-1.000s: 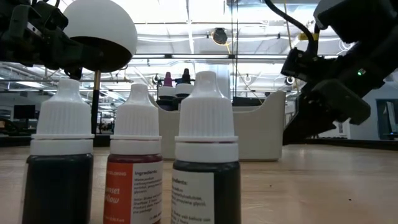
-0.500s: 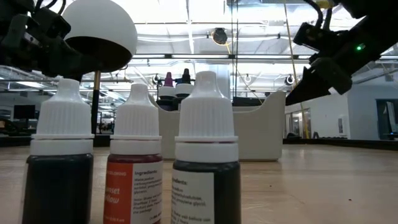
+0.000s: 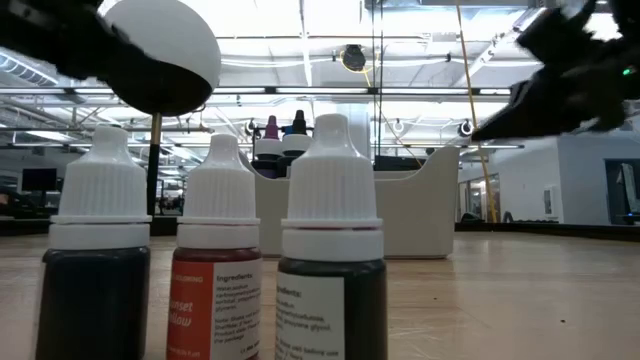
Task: Pick & Place food coloring
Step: Put the small black food coloring bottle into the gray bin
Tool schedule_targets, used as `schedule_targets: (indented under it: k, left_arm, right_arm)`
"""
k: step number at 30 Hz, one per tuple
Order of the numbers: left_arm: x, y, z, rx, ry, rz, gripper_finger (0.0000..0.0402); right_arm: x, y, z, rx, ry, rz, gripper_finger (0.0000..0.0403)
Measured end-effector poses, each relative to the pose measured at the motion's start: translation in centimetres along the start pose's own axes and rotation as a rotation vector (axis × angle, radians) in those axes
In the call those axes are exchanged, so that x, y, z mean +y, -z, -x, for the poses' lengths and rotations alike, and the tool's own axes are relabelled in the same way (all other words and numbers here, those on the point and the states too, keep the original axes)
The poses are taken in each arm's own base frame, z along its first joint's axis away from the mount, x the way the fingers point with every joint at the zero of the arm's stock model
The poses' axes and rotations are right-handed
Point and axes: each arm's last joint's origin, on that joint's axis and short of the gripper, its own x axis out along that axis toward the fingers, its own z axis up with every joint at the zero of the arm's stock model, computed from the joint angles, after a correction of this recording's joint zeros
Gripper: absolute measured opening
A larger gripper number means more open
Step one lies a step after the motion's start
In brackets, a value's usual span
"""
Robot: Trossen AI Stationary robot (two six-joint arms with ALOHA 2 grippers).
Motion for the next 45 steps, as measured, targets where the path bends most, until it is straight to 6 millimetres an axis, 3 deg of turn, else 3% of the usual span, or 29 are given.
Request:
schedule_targets:
  k: [6,13,18,22,28,31,35,39,45]
  left_arm:
    - [-2.2,-2.3,-2.1,0.035,-0.024,-0.048,0.0017]
    - [-4.0,-4.3,-3.9,0.106,-0.001,-0.049,0.0017]
    - [-4.6,-6.2,-4.8,0.160,-0.008,-0.020,0.0017]
    - [-5.8,-7.2,-6.2,0.191,0.041,-0.026,0.0017]
    - [-9.6,-8.1,-9.1,0.341,0.048,-0.069,0.0005]
    - [-12.1,-8.6,-10.7,0.425,0.136,-0.042,0.0009]
    - [-16.0,-8.3,-12.5,0.524,0.315,-0.032,0.0017]
    - [-19.2,-7.4,-13.8,0.575,0.347,-0.038,0.0011]
    - [-21.4,-5.6,-15.1,0.654,0.374,0.033,0.0048]
  right_arm:
    - [-1.9,0.2,1.9,-0.316,-0.260,0.023,0.0000]
    - [-4.0,1.0,1.9,-0.373,-0.320,-0.002,0.0000]
    - [-5.2,1.6,1.4,-0.362,-0.260,-0.089,0.0000]
    - [-5.6,1.9,1.2,-0.388,-0.351,-0.103,0.0000]
    - [-6.3,1.8,1.2,-0.441,-0.341,-0.158,0.0000]
    - [-6.3,1.8,1.1,-0.435,-0.342,-0.169,0.0000]
    - [-6.3,1.7,1.2,-0.442,-0.347,-0.187,0.0000]
    - [-6.3,1.7,1.2,-0.433,-0.356,-0.224,0.0000]
    - [-6.3,1.8,1.2,-0.424,-0.358,-0.230,0.0000]
